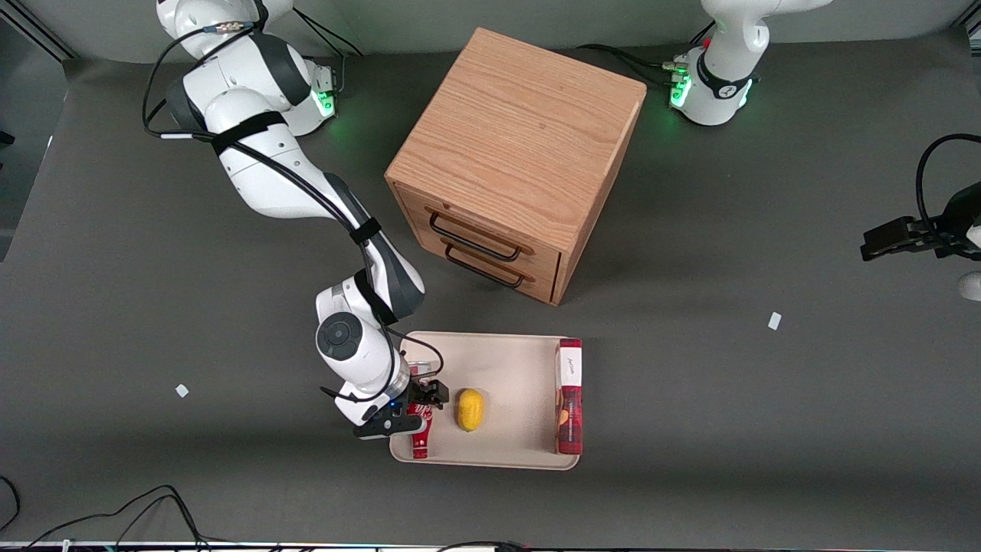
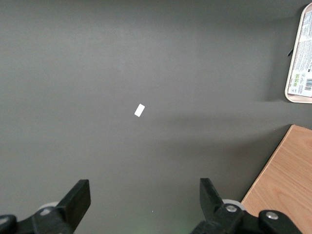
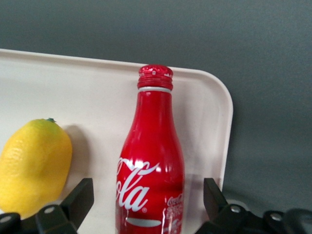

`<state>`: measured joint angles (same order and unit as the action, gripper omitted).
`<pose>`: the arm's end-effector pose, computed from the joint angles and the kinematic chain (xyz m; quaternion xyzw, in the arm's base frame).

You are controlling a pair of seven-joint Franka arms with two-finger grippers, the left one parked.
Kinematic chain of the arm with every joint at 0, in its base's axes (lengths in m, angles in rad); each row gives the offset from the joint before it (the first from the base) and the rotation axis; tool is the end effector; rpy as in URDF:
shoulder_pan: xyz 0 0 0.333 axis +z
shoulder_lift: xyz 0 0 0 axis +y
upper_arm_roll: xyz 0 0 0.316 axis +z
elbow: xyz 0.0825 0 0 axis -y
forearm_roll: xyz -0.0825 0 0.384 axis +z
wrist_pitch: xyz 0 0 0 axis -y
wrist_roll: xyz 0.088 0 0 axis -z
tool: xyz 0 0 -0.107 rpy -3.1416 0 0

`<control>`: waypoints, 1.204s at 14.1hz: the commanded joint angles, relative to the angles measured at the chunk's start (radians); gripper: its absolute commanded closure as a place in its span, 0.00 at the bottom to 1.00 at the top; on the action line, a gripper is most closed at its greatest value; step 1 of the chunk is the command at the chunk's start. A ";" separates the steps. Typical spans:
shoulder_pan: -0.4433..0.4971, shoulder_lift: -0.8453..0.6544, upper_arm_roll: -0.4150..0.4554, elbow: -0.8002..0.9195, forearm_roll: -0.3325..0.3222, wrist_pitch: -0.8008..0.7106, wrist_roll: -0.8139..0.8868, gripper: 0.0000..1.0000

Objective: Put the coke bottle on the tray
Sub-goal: 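Lower the bottle upright onto the tray beside the lemon, then open the right gripper and withdraw it away from the tray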

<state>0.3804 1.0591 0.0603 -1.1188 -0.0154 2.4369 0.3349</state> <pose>0.7223 0.3224 0.1844 -0.9906 -0.0390 -0.1133 0.0661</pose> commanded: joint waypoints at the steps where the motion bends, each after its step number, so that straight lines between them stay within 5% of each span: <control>1: -0.009 -0.083 0.001 -0.042 0.000 -0.036 0.010 0.00; 10: -0.090 -0.692 -0.095 -0.638 0.012 -0.101 -0.072 0.00; 13: -0.097 -0.926 -0.161 -0.861 0.064 -0.128 -0.123 0.00; 17: -0.089 -1.146 -0.238 -0.947 0.072 -0.377 -0.175 0.00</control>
<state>0.2784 0.0413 -0.1477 -1.9885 0.0295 2.1441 0.1948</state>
